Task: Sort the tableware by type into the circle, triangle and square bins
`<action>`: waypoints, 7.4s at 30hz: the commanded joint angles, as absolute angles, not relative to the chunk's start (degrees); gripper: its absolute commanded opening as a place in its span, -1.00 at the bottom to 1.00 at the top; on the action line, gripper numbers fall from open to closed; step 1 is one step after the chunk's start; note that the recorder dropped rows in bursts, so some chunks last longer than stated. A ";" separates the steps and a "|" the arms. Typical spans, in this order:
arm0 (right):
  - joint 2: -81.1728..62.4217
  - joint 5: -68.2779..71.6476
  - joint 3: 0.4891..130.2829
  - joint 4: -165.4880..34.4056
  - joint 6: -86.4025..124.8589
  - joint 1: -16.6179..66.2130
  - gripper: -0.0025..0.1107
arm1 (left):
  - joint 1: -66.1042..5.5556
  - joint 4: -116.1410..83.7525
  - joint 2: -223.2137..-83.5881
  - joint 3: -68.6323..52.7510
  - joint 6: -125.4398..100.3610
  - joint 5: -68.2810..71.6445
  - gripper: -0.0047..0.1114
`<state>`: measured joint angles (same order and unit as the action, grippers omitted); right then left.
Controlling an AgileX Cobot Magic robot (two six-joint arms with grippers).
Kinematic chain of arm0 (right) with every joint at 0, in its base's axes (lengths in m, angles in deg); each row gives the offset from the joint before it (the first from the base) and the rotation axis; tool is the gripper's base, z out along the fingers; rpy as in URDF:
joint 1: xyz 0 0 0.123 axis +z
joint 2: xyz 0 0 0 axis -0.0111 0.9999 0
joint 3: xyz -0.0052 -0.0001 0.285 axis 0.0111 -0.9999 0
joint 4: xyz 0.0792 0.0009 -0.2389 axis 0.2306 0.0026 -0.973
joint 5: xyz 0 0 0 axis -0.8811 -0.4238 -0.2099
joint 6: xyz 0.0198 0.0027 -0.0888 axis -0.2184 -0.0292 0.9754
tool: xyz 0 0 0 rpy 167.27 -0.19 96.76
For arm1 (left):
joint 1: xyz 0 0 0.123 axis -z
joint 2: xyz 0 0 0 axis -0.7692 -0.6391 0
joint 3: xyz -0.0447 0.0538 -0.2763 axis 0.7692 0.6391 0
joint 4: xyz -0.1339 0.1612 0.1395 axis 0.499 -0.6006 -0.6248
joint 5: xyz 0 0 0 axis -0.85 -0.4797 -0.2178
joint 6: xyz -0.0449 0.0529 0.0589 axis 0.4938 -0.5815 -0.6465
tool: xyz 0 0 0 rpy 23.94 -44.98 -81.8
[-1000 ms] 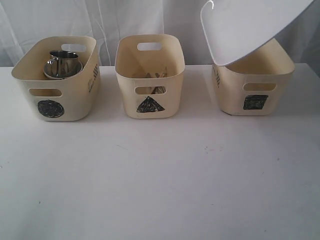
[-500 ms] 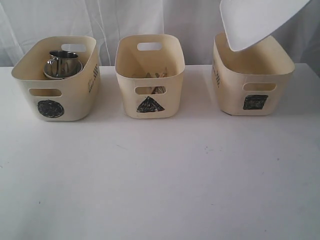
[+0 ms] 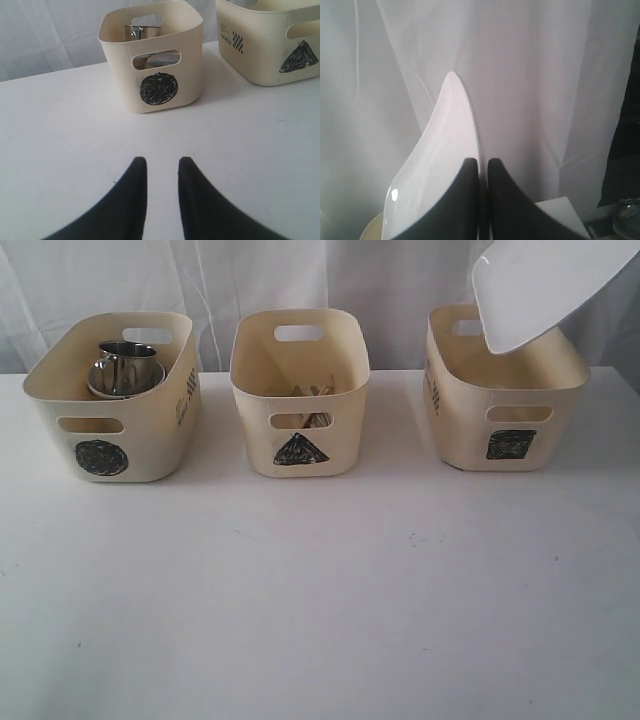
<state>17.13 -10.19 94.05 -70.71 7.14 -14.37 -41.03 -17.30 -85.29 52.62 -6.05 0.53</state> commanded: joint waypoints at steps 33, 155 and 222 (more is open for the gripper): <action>26.97 -13.06 95.23 -71.69 9.80 -11.98 -0.38 | -41.01 -17.16 -84.89 52.75 -5.52 0.53 -0.43; -81.17 -4.61 0.49 -85.17 4.11 -9.76 -0.96 | -41.01 -17.16 -84.89 52.75 -5.52 0.53 -0.43; -81.17 -8.53 0.49 -78.51 18.53 -9.76 -0.96 | -41.01 -17.16 -84.89 52.75 -5.52 0.53 -0.43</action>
<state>-80.86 -8.84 0.83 -78.51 18.13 -9.94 -41.03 -17.30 -85.29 52.62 -6.05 0.53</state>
